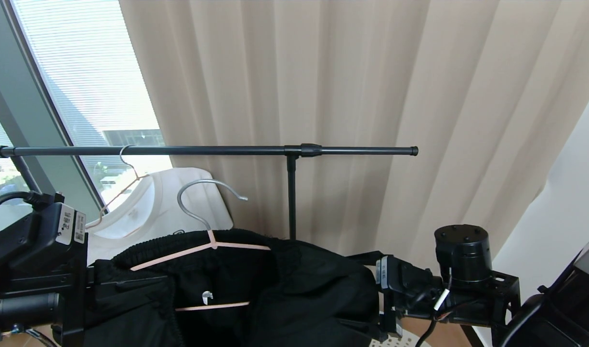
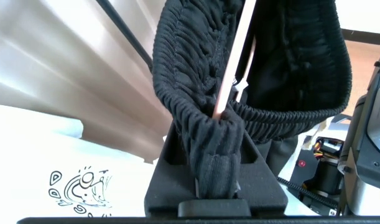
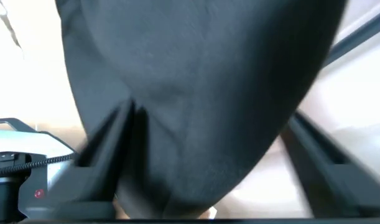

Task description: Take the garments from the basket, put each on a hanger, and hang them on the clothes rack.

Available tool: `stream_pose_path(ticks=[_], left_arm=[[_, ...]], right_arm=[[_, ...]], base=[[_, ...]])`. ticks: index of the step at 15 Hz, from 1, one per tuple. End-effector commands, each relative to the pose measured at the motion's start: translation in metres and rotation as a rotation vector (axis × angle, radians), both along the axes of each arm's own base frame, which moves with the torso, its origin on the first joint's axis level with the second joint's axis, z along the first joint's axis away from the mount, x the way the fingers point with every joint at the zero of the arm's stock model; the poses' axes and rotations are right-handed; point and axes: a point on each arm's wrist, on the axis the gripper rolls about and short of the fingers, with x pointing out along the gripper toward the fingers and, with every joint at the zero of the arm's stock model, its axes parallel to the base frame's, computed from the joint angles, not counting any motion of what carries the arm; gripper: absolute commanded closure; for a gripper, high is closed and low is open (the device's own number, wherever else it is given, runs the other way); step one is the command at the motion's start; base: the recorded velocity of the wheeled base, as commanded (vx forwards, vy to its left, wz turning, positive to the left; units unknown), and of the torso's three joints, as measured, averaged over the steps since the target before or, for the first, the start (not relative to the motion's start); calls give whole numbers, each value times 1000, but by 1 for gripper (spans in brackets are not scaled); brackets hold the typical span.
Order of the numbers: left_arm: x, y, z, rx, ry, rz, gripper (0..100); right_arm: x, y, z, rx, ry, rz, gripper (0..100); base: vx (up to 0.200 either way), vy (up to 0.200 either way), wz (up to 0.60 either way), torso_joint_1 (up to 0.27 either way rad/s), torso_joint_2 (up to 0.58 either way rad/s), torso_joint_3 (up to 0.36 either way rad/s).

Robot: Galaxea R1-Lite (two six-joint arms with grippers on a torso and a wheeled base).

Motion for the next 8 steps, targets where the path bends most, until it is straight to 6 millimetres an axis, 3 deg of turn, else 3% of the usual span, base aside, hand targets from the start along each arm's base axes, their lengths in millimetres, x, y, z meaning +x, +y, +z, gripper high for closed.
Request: stream_pose_path(ticks=[1,8], left_arm=[[-1,0,-1,-1,3,1,100],[-6,6,4,-22,-1,48,100]], right_arm=[[2,0,-2,-1,6,-4,100],[18,-20,2,8,-16,-89,100]], base=[[0,0,0,0,0,0],[0,0,0,0,0,0]])
